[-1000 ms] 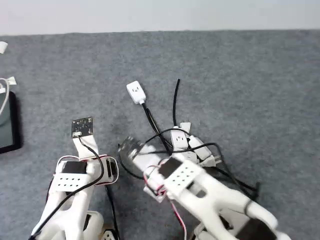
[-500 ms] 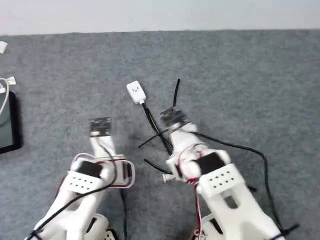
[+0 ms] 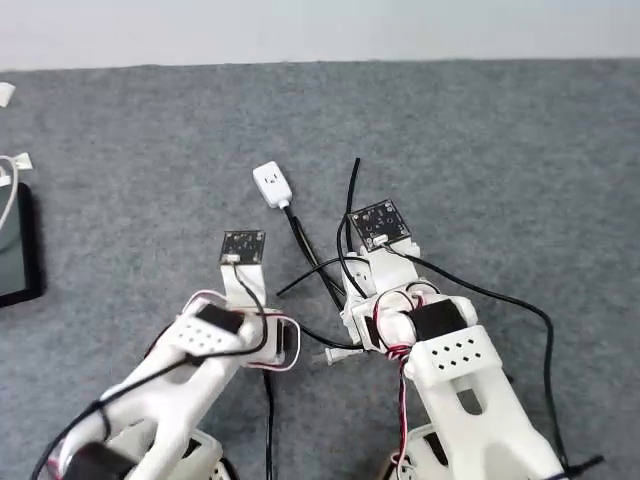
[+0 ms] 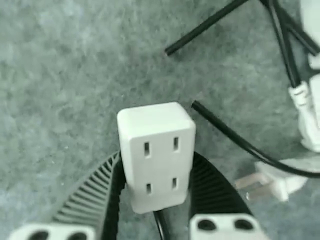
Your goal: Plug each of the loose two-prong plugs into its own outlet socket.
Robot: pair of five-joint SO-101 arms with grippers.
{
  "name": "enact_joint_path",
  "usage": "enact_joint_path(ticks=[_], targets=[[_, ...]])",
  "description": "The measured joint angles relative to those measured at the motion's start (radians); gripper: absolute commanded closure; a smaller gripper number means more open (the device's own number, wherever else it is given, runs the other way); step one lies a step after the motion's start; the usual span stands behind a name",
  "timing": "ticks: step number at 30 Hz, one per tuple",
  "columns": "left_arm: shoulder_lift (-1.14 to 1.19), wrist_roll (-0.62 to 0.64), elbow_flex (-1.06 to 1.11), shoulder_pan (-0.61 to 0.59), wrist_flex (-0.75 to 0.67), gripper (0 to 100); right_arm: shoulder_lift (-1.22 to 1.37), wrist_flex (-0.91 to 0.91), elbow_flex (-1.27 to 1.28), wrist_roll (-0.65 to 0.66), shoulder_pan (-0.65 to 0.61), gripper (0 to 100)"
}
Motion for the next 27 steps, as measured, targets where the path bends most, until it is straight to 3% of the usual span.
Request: enact_joint_path(ticks=[5,11,13,19,27], targets=[[0.098,0.000,-0.072,-0.018,0.018,94,0.000,0.000,0.000,0.000,-0.014,99.1],[0.106,0.002,-0.080,-0.028,0.028,62,-0.012,-0.028,0.052,0.006,-0.110,99.1],[0.106,0.002,-0.080,-0.028,0.048,56,-0.012,-0.029,0.052,0.012,-0.135,99.1],[0.080,0.002,-0.080,-0.077,0.094,55,-0.012,-0.029,0.052,0.015,-0.199,99.0],[-0.170,-0.021,0.003,-0.190,0.100,55,-0.015,-0.052,0.078,0.015,-0.356,99.0]])
